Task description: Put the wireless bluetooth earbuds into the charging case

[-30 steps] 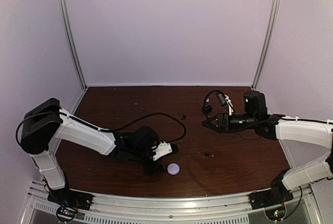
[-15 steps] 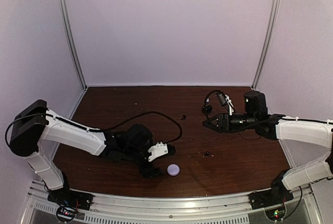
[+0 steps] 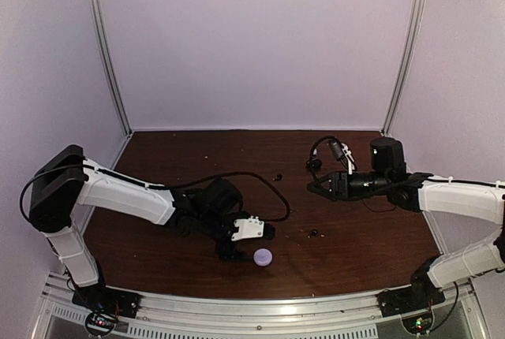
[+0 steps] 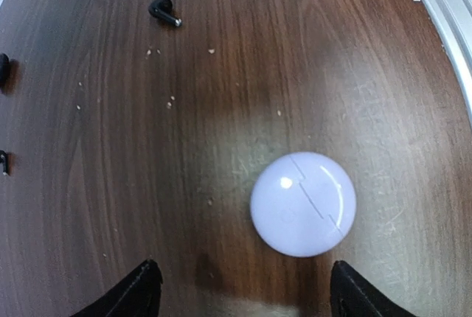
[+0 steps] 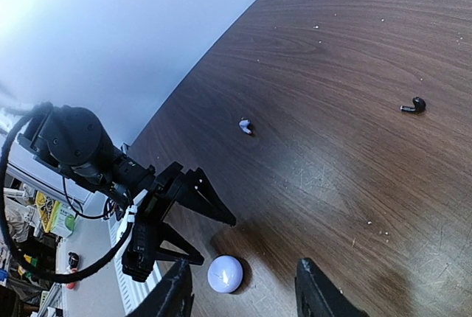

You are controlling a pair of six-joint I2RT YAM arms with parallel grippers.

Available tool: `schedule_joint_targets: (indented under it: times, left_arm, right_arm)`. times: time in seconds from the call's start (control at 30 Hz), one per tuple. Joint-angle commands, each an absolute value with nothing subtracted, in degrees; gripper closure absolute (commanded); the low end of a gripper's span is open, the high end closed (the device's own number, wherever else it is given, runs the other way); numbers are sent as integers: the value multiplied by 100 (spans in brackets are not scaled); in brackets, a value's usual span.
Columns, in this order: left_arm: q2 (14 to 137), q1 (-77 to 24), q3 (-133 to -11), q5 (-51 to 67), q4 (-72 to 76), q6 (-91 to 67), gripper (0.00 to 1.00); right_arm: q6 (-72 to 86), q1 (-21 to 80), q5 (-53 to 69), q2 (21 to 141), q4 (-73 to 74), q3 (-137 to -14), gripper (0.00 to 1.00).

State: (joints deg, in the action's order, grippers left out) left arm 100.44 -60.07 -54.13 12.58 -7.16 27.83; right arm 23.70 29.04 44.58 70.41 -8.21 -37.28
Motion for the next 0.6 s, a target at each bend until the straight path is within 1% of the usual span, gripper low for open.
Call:
schedule_joint_targets:
  times: [0.0, 0.13, 0.3, 0.57]
  left_arm:
    - [10364, -5956, -5896, 1275, -989, 3503, 19]
    - [10598, -5958, -6183, 1546, -1196, 3721, 20]
    - [10847, -5959, -6514, 1869, -1626, 3980, 24]
    - [10980, -5957, -6798, 2176, -1692, 3973, 26]
  right_arm:
    - [2321, 2862, 4543, 6968, -958, -3681, 51]
    - [2304, 2847, 4531, 6908, -921, -3657, 50]
    - [2311, 2821, 4496, 6823, -894, -3618, 50]
    - [2329, 2792, 4509, 6812, -910, -3604, 50]
